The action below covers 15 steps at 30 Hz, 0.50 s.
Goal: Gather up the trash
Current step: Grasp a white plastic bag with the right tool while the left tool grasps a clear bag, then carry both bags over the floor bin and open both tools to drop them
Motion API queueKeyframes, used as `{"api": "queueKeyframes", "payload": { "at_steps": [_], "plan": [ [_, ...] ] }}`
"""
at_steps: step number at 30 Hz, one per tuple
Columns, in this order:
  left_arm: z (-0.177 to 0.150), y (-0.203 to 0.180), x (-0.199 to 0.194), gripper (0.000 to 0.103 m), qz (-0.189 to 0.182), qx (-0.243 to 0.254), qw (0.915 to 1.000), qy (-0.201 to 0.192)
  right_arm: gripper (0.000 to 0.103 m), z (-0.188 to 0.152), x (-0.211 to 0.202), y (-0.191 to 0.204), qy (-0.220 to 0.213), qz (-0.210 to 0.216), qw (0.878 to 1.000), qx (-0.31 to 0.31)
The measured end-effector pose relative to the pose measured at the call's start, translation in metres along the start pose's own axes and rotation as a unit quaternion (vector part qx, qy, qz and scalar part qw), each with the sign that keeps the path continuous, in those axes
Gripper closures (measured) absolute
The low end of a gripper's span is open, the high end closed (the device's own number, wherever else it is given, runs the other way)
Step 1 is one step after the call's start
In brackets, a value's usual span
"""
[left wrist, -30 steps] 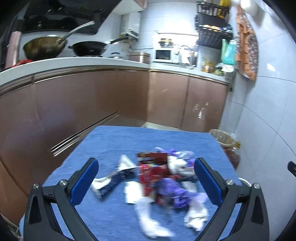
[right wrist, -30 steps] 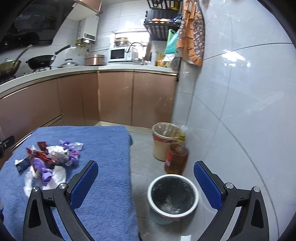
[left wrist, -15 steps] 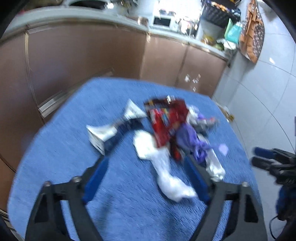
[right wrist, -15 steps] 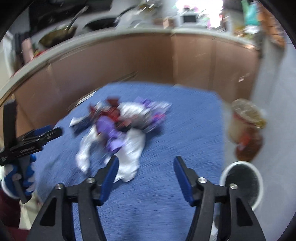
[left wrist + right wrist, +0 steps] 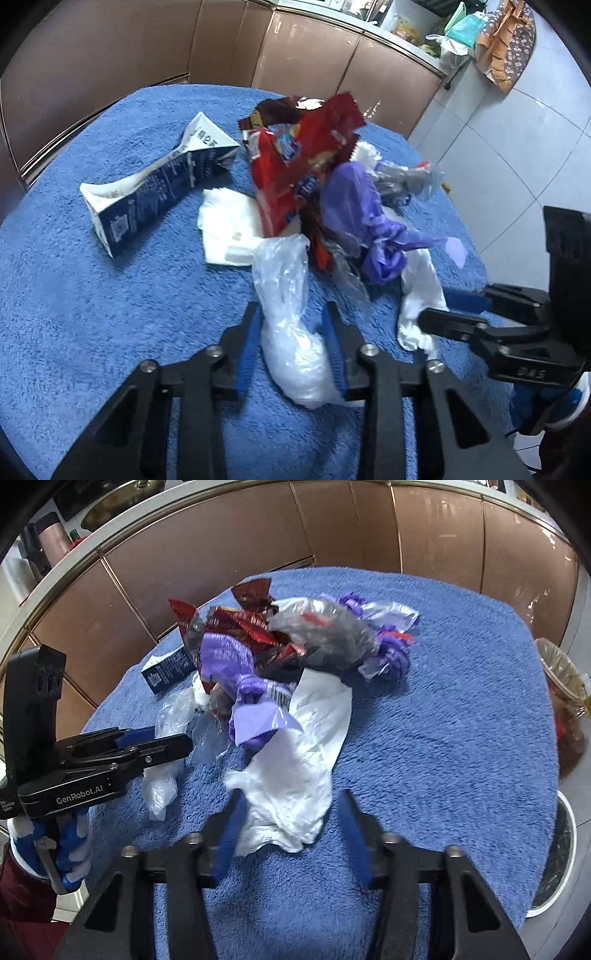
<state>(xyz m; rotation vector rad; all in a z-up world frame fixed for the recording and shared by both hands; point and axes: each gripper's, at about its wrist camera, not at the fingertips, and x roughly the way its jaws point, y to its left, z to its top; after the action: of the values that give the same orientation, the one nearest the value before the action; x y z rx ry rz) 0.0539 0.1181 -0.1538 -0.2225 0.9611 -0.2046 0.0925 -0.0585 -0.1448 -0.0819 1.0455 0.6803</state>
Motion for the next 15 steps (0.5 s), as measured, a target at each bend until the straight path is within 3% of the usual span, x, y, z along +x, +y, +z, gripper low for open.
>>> {"api": "queueKeyframes", "payload": {
  "at_steps": [4,8,15],
  "plan": [
    [-0.005,-0.007,-0.006,0.08,0.01,0.005,0.9999,-0.006,0.086,-0.008,-0.002,0.001,-0.003,0.011,1.0,-0.005],
    [-0.012,-0.012,-0.022,0.087,0.022,0.004,0.9996,-0.016,0.088,-0.021,-0.022,0.003,-0.027,0.016,0.999,-0.007],
    [-0.006,-0.035,-0.064,0.088,0.027,0.031,0.9975,-0.058,0.088,-0.042,-0.086,-0.015,-0.091,-0.002,0.996,0.011]
  ]
}}
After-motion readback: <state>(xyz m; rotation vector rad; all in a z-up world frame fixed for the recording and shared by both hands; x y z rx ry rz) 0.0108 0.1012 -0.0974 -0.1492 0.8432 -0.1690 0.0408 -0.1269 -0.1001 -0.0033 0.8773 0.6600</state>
